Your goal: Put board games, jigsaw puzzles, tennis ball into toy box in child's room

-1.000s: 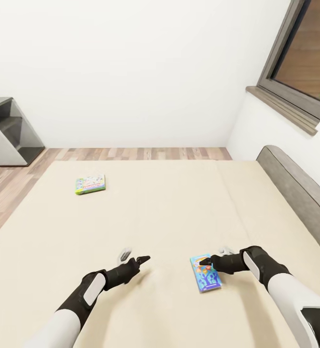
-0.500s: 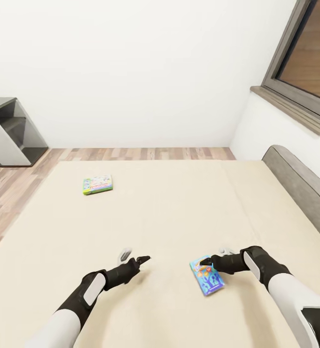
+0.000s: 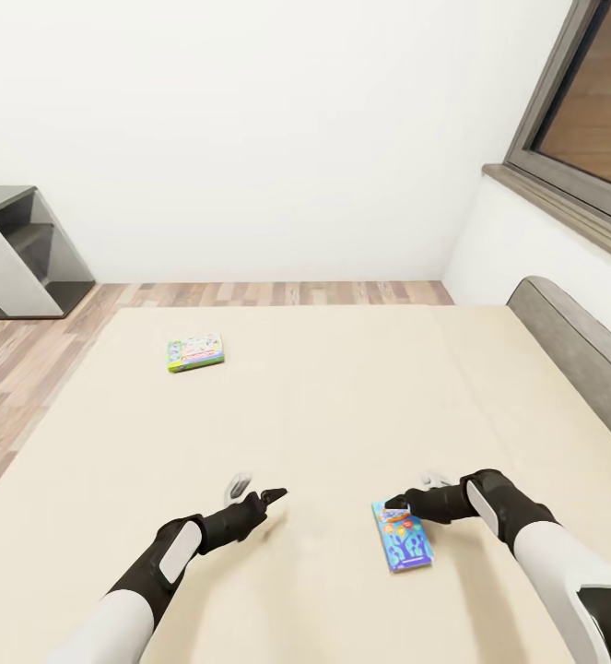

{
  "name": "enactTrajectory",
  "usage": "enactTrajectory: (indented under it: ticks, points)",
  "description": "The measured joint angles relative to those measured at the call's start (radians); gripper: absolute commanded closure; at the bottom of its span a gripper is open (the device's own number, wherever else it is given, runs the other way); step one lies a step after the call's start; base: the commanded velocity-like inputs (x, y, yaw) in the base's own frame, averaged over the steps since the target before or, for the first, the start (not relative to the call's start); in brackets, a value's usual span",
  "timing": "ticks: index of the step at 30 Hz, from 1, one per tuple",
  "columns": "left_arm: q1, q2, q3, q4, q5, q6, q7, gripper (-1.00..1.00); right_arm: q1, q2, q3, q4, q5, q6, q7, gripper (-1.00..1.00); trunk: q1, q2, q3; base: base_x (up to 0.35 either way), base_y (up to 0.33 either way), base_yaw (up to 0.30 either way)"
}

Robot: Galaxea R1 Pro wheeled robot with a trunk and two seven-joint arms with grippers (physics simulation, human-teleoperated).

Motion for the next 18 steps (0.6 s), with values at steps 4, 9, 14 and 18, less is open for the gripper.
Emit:
enactTrajectory:
  ticks: [4, 9, 14, 18]
  points:
    - [0.0, 0.0, 0.0, 0.0, 0.0, 0.0, 0.0, -1.0, 0.0, -0.001, 0.0, 0.0, -0.001, 0.0, 0.0, -1.0, 0.0, 0.0, 0.0, 0.0, 0.018, 0.0]
    - [0.0, 0.0, 0.0, 0.0, 0.0, 0.0, 0.0, -1.0, 0.0, -0.002, -0.001, 0.0, -0.003, 0.001, 0.0, -1.0, 0.0, 0.0, 0.0, 0.0, 0.009, 0.0]
    - [0.0, 0.0, 0.0, 0.0, 0.0, 0.0, 0.0, -1.0, 0.0, -0.001, -0.001, 0.0, -0.003, 0.002, 0.0, -1.0, 0.0, 0.0, 0.0, 0.0, 0.004, 0.0]
    - [0.001, 0.0, 0.0, 0.0, 0.0, 0.0, 0.0, -1.0, 0.0, 0.0, -0.001, 0.0, -0.003, 0.002, 0.0, -1.0, 0.0, 0.0, 0.0, 0.0, 0.002, 0.0]
